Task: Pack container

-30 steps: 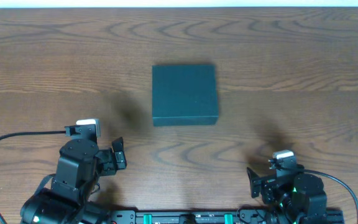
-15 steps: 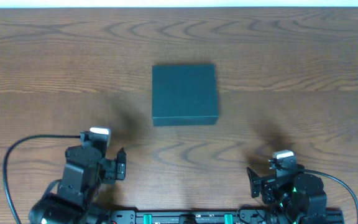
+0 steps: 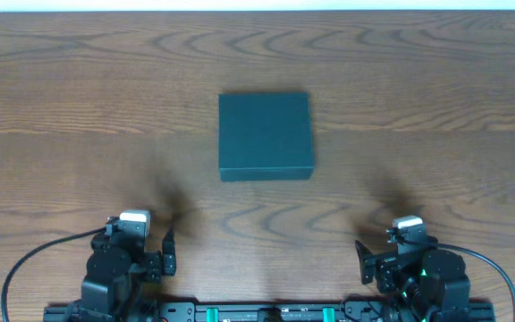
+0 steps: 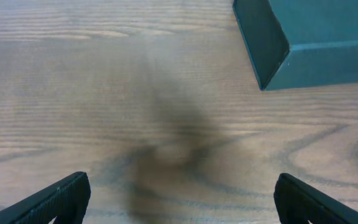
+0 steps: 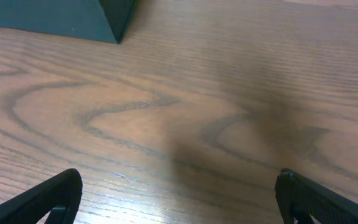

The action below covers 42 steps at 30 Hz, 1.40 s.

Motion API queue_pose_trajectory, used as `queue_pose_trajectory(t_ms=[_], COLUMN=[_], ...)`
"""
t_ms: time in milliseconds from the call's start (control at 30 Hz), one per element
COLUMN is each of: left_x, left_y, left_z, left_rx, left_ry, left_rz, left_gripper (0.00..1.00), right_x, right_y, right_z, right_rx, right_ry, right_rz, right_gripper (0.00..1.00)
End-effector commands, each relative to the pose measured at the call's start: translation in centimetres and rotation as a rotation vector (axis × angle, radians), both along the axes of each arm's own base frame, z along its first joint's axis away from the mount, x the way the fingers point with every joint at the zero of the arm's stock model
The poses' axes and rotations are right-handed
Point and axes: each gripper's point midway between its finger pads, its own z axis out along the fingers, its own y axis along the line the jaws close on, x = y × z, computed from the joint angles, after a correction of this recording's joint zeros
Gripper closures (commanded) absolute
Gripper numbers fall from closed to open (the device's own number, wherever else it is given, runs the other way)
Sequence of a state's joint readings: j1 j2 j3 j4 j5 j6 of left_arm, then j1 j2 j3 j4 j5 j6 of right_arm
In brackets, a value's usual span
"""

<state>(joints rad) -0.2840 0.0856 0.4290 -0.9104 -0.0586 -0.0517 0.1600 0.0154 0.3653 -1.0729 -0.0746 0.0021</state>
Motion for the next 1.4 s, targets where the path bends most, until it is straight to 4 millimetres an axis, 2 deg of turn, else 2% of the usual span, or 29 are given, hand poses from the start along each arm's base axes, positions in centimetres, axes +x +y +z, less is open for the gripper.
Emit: queue_pose_trajectory(t_ms=[0,333,533,1367], left_x=[-0.4,-1.9,-2.2,-2.2], left_y=[0.1,0.5,0.6,0.6], left_z=[-0.5,-2.8,-5.2,-5.1], left_rx=[-0.012,0.019,0.036,0.036], left_ry=[-0.011,0.077,0.143,0.143], left_rz=[0.002,0.000,-0.002,-0.001], left_gripper=[0.05,0.05,0.05,0.05], right_x=[0.0,0.0,0.0,0.0], right_y=[-0.3,-0.3,-0.3,-0.3], right_z=[-0.2,-0.2,-0.2,-0.2], right_rx=[-0.010,-0.010,-0.011,-0.011], right_ry=[-0.002,-0.002,-0.002,-0.002], right_rz=[-0.007,-0.007,-0.007,-0.007], right_gripper=[0.01,0.01,0.01,0.01])
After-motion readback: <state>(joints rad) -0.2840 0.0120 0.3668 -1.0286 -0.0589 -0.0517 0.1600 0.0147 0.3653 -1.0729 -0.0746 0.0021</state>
